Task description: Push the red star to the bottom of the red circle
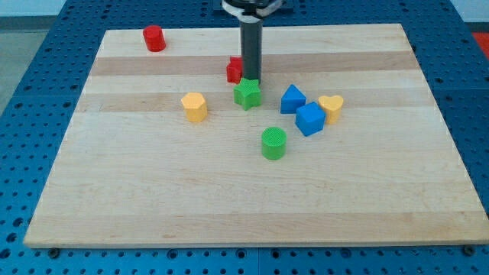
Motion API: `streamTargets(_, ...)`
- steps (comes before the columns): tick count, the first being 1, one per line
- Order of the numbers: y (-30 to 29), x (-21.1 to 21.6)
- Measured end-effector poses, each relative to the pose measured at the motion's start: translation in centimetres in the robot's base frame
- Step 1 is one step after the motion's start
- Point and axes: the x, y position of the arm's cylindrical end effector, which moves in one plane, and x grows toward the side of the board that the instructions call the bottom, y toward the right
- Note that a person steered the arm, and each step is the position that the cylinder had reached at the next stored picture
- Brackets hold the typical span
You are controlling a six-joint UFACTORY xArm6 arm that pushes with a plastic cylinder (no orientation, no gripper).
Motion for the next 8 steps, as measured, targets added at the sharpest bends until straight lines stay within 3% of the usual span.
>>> streamTargets(3, -1.5, -6.5)
streamTargets(7, -15.3, -6.3)
streamTargets(8, -12.6, -6.1)
